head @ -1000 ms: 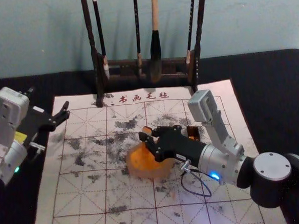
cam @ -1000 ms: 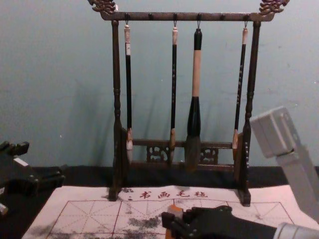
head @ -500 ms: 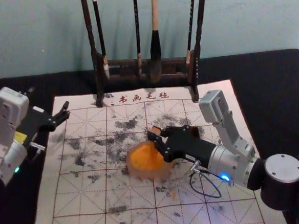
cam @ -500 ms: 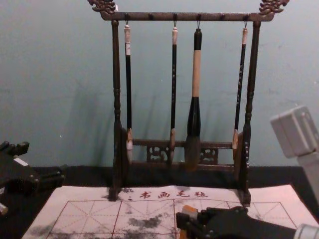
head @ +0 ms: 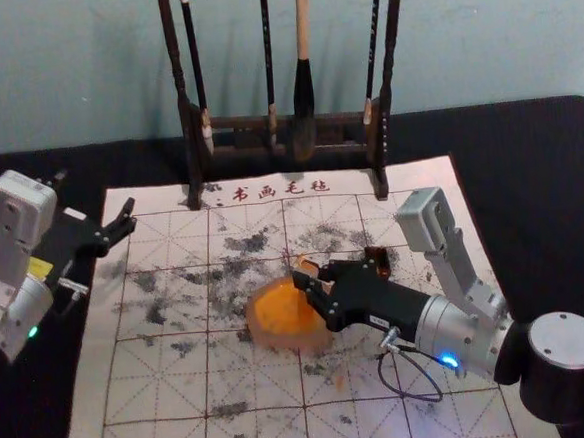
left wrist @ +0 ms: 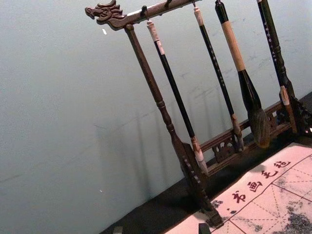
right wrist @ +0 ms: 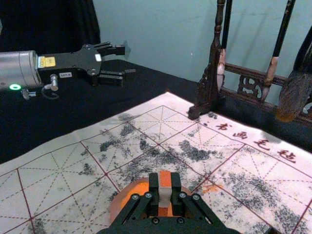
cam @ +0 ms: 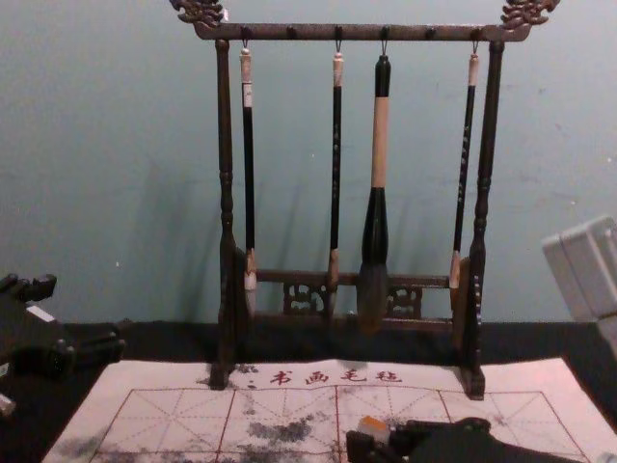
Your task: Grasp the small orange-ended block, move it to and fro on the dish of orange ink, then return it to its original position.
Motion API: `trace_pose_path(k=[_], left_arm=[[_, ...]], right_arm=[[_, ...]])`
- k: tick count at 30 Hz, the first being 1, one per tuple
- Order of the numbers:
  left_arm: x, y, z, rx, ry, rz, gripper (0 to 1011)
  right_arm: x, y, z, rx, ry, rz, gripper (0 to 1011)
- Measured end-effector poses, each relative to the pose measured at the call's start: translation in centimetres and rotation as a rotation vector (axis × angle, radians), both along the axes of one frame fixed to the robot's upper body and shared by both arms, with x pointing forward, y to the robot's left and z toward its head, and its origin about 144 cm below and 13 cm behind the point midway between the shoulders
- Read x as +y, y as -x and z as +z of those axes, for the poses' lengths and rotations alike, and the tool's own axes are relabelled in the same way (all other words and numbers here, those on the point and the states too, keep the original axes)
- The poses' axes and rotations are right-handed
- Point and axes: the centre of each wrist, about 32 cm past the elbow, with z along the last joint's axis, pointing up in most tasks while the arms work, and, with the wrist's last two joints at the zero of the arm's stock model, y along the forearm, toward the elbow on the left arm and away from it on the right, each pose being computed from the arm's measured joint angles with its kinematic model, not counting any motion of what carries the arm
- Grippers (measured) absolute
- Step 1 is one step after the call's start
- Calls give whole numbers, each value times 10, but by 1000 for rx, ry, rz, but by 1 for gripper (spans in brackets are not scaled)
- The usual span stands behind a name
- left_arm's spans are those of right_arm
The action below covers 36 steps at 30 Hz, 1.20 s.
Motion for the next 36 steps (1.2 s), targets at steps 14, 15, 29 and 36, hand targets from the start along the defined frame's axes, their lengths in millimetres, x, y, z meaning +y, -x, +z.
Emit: trace_pose_path(k=[14, 15, 29, 36], left_arm=[[0, 0, 0, 0, 0, 0, 1001], [0, 0, 0, 0, 0, 0, 1001], [0, 0, 0, 0, 0, 0, 1001], [0, 0, 0, 0, 0, 0, 1001]], right_arm=[[7, 6, -1, 16, -10, 37, 135], [8, 7, -1, 16, -10, 39, 134], [26, -4, -2, 11, -16, 47, 134], [30, -11, -3, 3, -13, 32, 135]])
